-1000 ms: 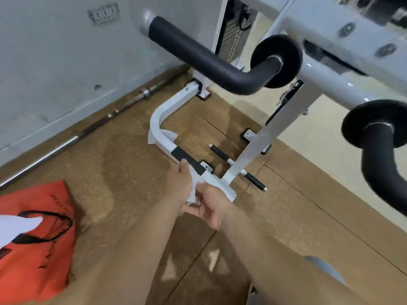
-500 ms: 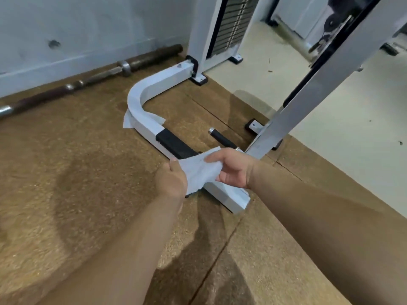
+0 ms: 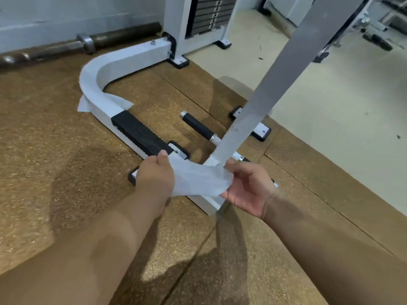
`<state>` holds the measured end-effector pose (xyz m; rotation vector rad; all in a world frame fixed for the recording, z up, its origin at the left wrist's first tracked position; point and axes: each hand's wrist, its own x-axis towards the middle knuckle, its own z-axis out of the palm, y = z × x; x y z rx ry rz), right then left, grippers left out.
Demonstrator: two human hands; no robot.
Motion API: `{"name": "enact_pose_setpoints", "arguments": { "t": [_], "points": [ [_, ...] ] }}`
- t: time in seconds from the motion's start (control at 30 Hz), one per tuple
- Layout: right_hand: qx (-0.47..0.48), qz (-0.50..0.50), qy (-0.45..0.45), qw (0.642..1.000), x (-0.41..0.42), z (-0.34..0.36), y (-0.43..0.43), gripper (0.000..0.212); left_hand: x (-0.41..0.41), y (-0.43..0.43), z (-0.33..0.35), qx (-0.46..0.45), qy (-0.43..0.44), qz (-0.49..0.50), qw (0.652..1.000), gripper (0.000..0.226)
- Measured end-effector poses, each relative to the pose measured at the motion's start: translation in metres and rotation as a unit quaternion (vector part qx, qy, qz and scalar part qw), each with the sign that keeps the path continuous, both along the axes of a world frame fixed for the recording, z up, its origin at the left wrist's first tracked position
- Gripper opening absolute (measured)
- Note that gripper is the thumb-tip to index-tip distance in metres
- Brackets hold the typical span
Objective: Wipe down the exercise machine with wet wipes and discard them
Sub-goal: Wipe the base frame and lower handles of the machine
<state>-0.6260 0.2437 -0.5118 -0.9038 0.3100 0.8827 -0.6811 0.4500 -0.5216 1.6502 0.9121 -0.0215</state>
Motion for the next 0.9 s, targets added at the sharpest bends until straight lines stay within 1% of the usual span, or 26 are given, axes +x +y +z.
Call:
{"name": "enact_pose_setpoints", "arguments": {
  "t": [0.07,0.1,0.13,0.17,0.2,0.23,0.27,0.3,0.33,0.43,0.5,0.57,0.6,0.63,0.67,0.73,0.77,0.8,0.83,0.87,0.9],
  "points": [
    [-0.046,-0.012,-0.011,0.999,0.008,-0.002,-0.02,0.045,0.003,-0.02,-0.011,0.003,-0.023,0.014,1.0,0.056],
    [-0.092,-0.034,-0.012,0.995,0.014,-0.004,-0.025,0.041,0.006,-0.03,-0.015,0.011,-0.037,0.022,0.999,0.055],
    [-0.156,-0.067,-0.021,0.985,0.02,-0.008,-0.029,0.032,0.009,-0.041,-0.019,0.022,-0.05,0.031,0.998,0.053],
    [-0.249,-0.087,-0.048,0.963,0.024,-0.012,-0.032,0.026,0.011,-0.052,-0.021,0.031,-0.062,0.037,0.997,0.051],
    [-0.361,-0.095,-0.097,0.922,0.027,-0.014,-0.034,0.027,0.014,-0.062,-0.024,0.041,-0.072,0.04,0.996,0.049],
    [-0.473,-0.067,-0.183,0.859,0.032,-0.014,-0.035,0.027,0.017,-0.072,-0.025,0.046,-0.079,0.038,0.995,0.046],
    [-0.539,-0.025,-0.27,0.797,0.036,-0.015,-0.037,0.025,0.02,-0.082,-0.027,0.046,-0.084,0.036,0.995,0.044],
    [-0.57,0.007,-0.332,0.752,0.04,-0.016,-0.04,0.024,0.023,-0.09,-0.029,0.04,-0.087,0.034,0.995,0.042],
    [-0.588,0.019,-0.366,0.721,0.045,-0.018,-0.045,0.022,0.027,-0.098,-0.031,0.033,-0.092,0.033,0.995,0.041],
    [-0.619,0.015,-0.407,0.671,0.068,-0.02,-0.056,0.016,0.038,-0.118,-0.031,-0.007,-0.097,0.026,0.995,0.036],
    [-0.64,0.046,-0.433,0.633,0.084,-0.021,-0.062,0.013,0.045,-0.128,-0.032,-0.018,-0.069,-0.003,0.997,0.03],
    [-0.679,0.083,-0.446,0.577,0.1,-0.023,-0.069,0.011,0.048,-0.134,-0.039,-0.039,-0.044,-0.033,0.998,0.024],
    [-0.693,0.101,-0.452,0.552,0.107,-0.025,-0.071,0.013,0.047,-0.135,-0.04,-0.05,-0.035,-0.042,0.997,0.025],
    [-0.698,0.118,-0.456,0.54,0.111,-0.028,-0.07,0.016,0.043,-0.131,-0.042,-0.046,-0.019,-0.057,0.997,0.03],
    [-0.695,0.128,-0.457,0.54,0.116,-0.032,-0.071,0.018,0.039,-0.127,-0.043,-0.026,-0.008,-0.084,0.996,0.036],
    [-0.697,0.138,-0.442,0.547,0.126,-0.04,-0.076,0.025,0.034,-0.119,-0.038,0.052,-0.001,-0.144,0.988,0.046],
    [-0.708,0.147,-0.428,0.541,0.128,-0.042,-0.076,0.031,0.031,-0.113,-0.035,0.097,-0.004,-0.165,0.982,0.048],
    [-0.724,0.156,-0.416,0.528,0.127,-0.043,-0.075,0.037,0.029,-0.107,-0.034,0.149,-0.012,-0.182,0.972,0.047],
    [-0.736,0.158,-0.415,0.511,0.124,-0.043,-0.072,0.041,0.027,-0.102,-0.034,0.221,-0.016,-0.209,0.952,0.043],
    [-0.738,0.149,-0.429,0.499,0.119,-0.042,-0.067,0.045,0.027,-0.096,-0.036,0.308,-0.014,-0.252,0.917,0.038],
    [-0.73,0.138,-0.452,0.494,0.112,-0.041,-0.061,0.049,0.026,-0.092,-0.04,0.385,0.005,-0.306,0.871,0.038]
  ]
}}
